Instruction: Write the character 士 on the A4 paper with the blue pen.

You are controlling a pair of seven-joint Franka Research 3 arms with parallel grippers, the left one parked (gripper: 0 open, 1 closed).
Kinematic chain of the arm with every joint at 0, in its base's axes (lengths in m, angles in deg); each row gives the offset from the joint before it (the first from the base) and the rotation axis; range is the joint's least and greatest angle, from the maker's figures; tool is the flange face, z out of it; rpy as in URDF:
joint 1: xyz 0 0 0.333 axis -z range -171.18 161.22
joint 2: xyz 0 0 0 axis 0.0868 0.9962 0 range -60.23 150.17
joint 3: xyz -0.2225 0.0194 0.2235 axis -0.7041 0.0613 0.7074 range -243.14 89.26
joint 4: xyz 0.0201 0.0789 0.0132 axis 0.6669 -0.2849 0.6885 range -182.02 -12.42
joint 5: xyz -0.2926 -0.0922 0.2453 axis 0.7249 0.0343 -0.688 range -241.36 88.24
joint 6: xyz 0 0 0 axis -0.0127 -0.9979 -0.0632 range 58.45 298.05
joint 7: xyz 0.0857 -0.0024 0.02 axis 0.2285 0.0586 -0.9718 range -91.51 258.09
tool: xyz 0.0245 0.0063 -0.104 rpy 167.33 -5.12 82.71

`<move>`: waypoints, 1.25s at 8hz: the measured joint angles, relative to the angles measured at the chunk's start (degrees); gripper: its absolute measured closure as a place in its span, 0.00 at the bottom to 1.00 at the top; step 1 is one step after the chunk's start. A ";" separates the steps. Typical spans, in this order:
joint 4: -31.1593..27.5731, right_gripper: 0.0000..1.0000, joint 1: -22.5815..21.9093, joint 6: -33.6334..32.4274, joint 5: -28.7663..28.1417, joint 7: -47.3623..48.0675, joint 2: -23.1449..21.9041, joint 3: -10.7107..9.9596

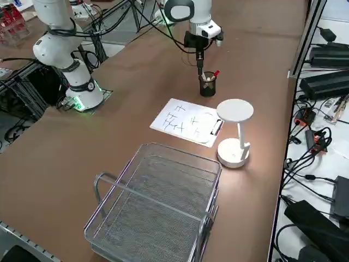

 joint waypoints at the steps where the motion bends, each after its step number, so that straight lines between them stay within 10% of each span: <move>1: 0.00 0.79 0.04 1.01 0.00 0.00 0.46 -0.08; 8: -0.01 0.78 0.08 3.44 0.00 0.12 3.70 -0.34; 10: -0.01 0.45 0.09 3.46 0.00 0.18 3.79 -1.17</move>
